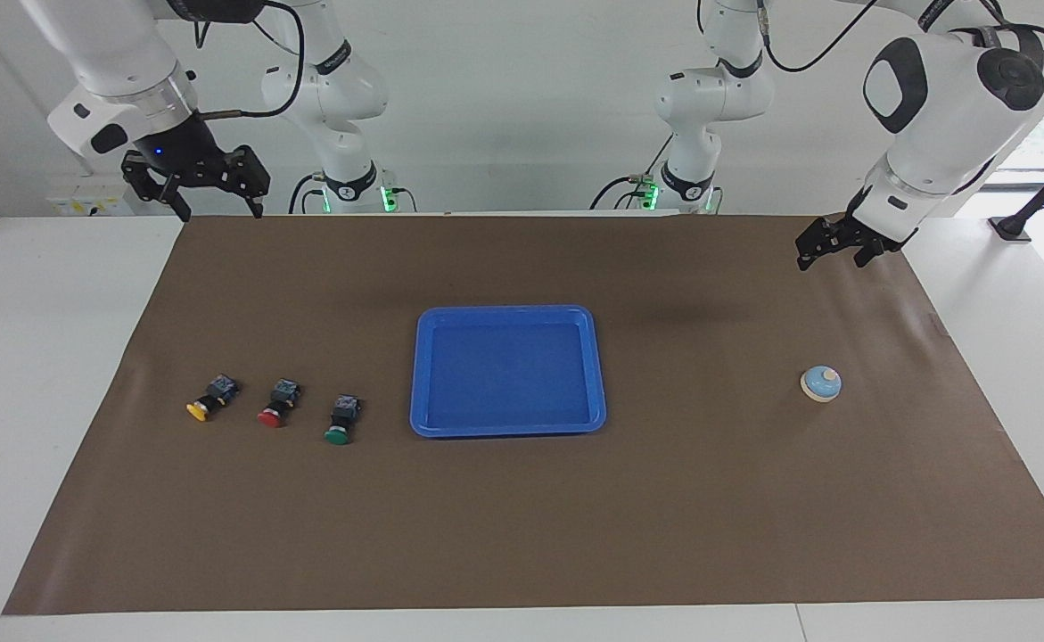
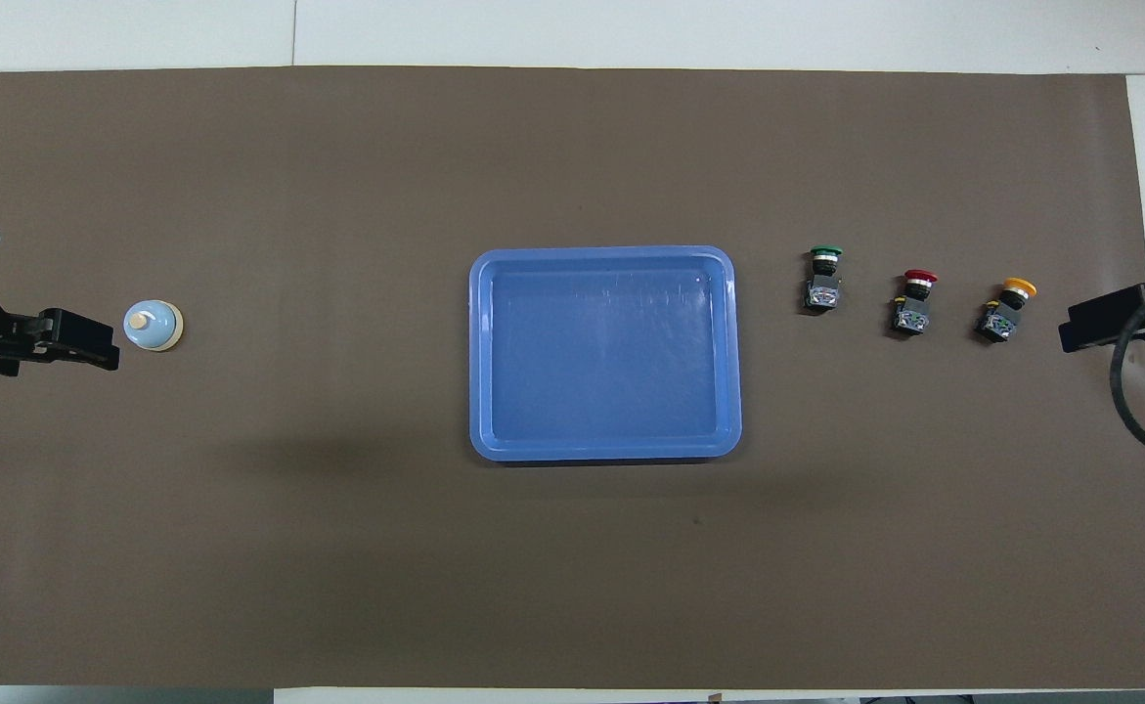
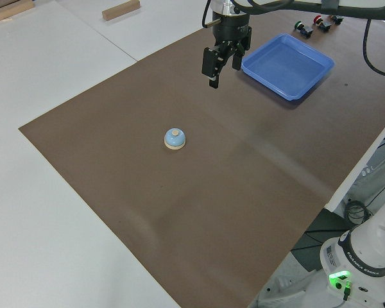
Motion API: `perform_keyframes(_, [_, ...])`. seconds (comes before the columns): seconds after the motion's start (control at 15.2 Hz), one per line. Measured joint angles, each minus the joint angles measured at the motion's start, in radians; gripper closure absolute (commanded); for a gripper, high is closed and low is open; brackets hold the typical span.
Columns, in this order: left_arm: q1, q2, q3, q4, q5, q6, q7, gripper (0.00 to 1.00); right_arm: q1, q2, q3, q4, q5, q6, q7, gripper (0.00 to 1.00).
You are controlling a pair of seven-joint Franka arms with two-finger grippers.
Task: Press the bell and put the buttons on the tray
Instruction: 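Grasp the green-capped button with the right gripper and lift it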
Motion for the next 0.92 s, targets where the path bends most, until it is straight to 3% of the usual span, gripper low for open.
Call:
perform_keyframes(0.2, [-0.003, 0.013, 0.0, 0.029, -0.001, -0.011, 0.0, 0.0, 0.005, -0.003, 0.003, -0.015, 0.0, 0.012, 0.0, 0.0])
perform_keyframes(0.59, [-0.006, 0.043, 0.0, 0.056, -0.002, -0.016, -0.001, 0.0, 0.083, -0.015, 0.015, -0.309, 0.002, 0.379, 0.082, 0.0])
perform_keyframes(0.92, [-0.018, 0.066, -0.001, 0.104, -0.007, -0.039, -0.002, 0.0, 0.114, 0.168, 0.018, -0.395, 0.002, 0.693, 0.125, 0.0])
